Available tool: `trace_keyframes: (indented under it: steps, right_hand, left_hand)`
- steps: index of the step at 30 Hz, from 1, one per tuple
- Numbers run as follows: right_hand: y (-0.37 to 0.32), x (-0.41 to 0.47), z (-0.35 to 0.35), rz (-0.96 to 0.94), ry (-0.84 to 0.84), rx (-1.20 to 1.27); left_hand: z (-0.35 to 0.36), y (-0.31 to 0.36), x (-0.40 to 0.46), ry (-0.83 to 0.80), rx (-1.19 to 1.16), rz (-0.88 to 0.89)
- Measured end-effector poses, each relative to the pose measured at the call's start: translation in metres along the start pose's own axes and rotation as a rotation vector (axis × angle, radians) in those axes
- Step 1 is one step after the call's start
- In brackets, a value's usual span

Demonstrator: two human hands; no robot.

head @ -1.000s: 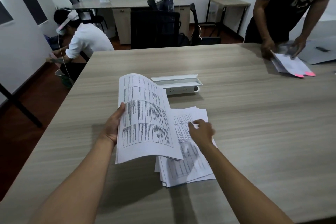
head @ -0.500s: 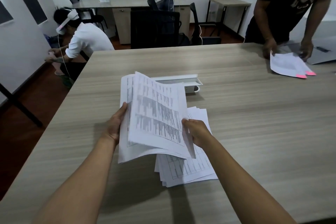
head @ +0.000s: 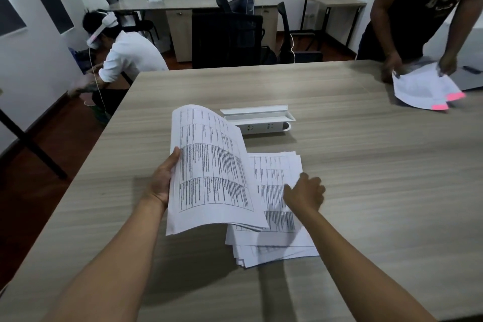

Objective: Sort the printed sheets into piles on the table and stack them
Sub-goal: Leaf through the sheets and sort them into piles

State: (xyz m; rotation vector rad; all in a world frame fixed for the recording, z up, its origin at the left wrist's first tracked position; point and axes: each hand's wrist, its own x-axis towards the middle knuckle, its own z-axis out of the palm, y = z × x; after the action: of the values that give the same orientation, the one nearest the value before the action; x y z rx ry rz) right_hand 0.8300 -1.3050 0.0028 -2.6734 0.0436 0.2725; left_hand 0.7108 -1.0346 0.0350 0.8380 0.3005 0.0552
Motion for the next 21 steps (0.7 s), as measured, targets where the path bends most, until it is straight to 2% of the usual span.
trace_keyframes:
  steps: [1, 2, 4, 5, 10, 13, 15, 21]
  right_hand:
    - [-0.011, -0.003, 0.000, -0.058, -0.070, 0.173]
    - [-0.021, -0.004, 0.000, -0.059, -0.218, 0.410]
    - [-0.040, -0.012, -0.005, 0.074, -0.566, 0.818]
    - [-0.045, -0.014, -0.006, 0.110, -0.624, 0.907]
    - [-0.046, -0.014, -0.002, 0.036, -0.367, 0.997]
    - [-0.039, -0.010, -0.006, -0.011, -0.443, 0.982]
    - [-0.032, -0.005, -0.006, -0.032, -0.441, 0.855]
    - [0.011, 0.017, 0.006, 0.063, -0.218, 0.567]
  left_hand:
    - [0.002, -0.001, 0.000, -0.006, 0.000, -0.006]
    - [0.005, -0.001, 0.001, -0.012, 0.000, -0.010]
    - [0.008, -0.002, 0.002, -0.019, 0.001, -0.015]
    - [0.009, -0.003, 0.002, -0.018, 0.004, -0.018]
    - [0.009, -0.002, 0.001, 0.004, 0.028, -0.022]
    - [0.008, -0.001, 0.000, 0.034, 0.062, -0.019]
    - [0.008, -0.003, 0.000, 0.063, 0.079, -0.010]
    - [0.005, 0.000, -0.005, 0.073, 0.063, 0.004]
